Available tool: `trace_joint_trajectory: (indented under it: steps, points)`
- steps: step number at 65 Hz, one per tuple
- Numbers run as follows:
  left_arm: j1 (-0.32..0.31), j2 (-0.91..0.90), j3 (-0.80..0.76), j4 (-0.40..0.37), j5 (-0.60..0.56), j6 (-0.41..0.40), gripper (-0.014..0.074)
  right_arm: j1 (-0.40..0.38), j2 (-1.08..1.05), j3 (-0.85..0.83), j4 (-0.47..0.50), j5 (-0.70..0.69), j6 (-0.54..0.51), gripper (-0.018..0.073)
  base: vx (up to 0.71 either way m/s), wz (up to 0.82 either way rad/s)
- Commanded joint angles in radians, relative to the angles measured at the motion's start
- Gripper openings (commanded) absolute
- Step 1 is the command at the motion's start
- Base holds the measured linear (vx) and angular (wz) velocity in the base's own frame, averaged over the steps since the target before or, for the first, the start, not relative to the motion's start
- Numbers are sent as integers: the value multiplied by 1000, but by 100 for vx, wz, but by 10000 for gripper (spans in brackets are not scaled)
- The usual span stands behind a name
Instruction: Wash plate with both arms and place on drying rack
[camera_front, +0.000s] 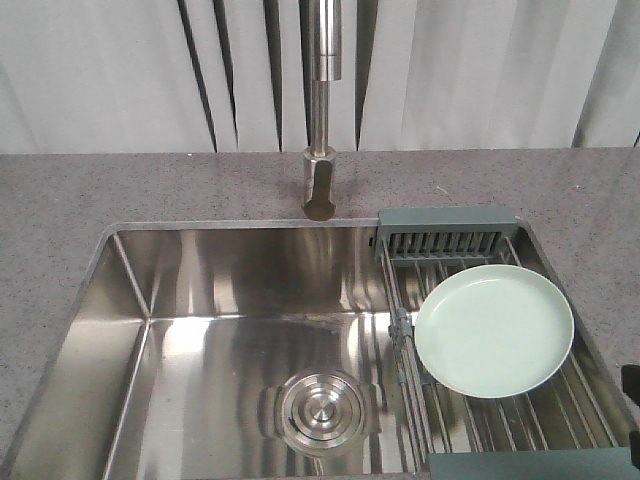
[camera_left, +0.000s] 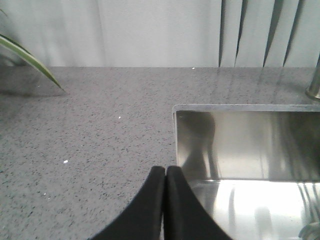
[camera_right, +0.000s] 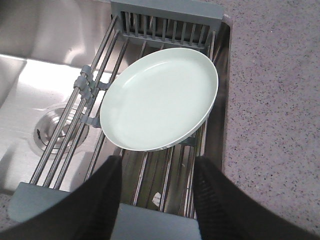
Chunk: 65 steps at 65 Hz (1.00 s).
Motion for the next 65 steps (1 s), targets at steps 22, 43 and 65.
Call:
trace_joint_trajectory:
  steps: [22, 43, 65]
  points:
    - [52, -285, 207, -3, -141, -15, -6, 0, 2, -26, -9, -63, -8, 329, 0, 0]
    - [52, -299, 311, -11, -337, -16, -6, 0, 2, -26, -9, -62, -8, 329, 0, 0]
    - [51, -298, 311, -10, -406, -43, -6, 0, 2, -26, -9, -62, -8, 329, 0, 0]
